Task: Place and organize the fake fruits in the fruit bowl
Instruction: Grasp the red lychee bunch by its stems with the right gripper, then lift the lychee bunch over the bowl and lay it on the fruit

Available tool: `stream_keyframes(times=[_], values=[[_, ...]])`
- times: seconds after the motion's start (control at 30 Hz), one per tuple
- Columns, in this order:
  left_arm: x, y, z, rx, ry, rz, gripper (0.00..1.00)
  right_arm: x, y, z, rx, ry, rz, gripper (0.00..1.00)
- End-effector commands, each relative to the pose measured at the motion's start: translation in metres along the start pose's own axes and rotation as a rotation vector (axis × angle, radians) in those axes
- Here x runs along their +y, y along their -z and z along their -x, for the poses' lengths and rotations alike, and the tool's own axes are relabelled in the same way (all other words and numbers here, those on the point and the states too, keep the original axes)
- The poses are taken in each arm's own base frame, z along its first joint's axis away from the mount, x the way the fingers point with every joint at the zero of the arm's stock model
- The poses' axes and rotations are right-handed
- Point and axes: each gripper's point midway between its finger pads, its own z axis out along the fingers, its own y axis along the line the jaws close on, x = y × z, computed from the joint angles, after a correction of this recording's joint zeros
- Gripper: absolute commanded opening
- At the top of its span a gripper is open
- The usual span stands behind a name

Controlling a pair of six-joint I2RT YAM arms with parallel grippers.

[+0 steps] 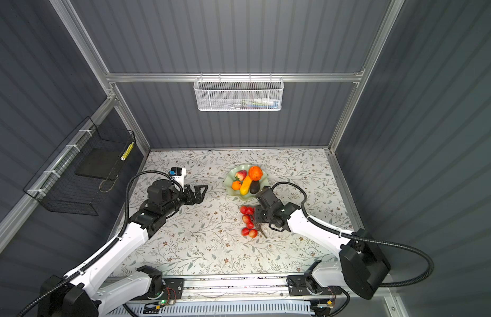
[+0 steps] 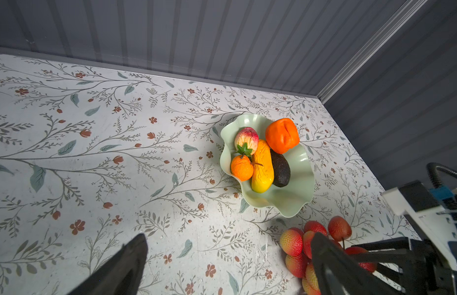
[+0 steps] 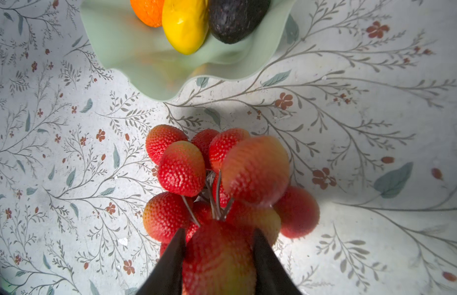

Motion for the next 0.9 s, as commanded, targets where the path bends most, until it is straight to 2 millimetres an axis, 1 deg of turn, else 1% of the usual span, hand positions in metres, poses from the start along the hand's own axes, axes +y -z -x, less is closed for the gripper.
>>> stream_keyframes(times=[0.0, 0.2, 0.33, 0.4, 0.47, 0.6, 0.67, 0.73, 0.77, 0.87], values=[[-0.008, 0.004, 0.012, -0.028, -0.028, -0.03, 1.0, 0.014, 0.029, 0.02, -0.067, 0.029, 0.017, 0.21], [-0.014, 0.008, 0.013, -0.035, -0.043, -0.06, 1.0, 0.026, 0.078, 0.049, -0.179, 0.051, 0.045, 0.2], [-0.02, 0.012, 0.015, -0.048, -0.055, -0.094, 1.0, 0.034, 0.1, 0.067, -0.232, 0.076, 0.06, 0.2], [-0.021, 0.013, 0.015, -0.047, -0.06, -0.099, 1.0, 0.044, 0.109, 0.079, -0.265, 0.091, 0.087, 0.2], [-0.021, 0.013, 0.014, -0.046, -0.061, -0.099, 1.0, 0.055, 0.115, 0.092, -0.298, 0.111, 0.114, 0.2], [-0.021, 0.014, 0.013, -0.048, -0.059, -0.097, 1.0, 0.078, 0.117, 0.12, -0.349, 0.18, 0.136, 0.21], [-0.02, 0.016, 0.014, -0.053, -0.057, -0.095, 1.0, 0.087, 0.115, 0.136, -0.381, 0.204, 0.14, 0.22], [-0.021, 0.017, 0.014, -0.056, -0.054, -0.095, 1.0, 0.094, 0.109, 0.15, -0.405, 0.222, 0.145, 0.23], [-0.021, 0.017, 0.014, -0.057, -0.054, -0.096, 1.0, 0.099, 0.106, 0.161, -0.428, 0.223, 0.156, 0.23], [-0.021, 0.018, 0.014, -0.056, -0.052, -0.094, 1.0, 0.106, 0.092, 0.184, -0.441, 0.222, 0.173, 0.24]])
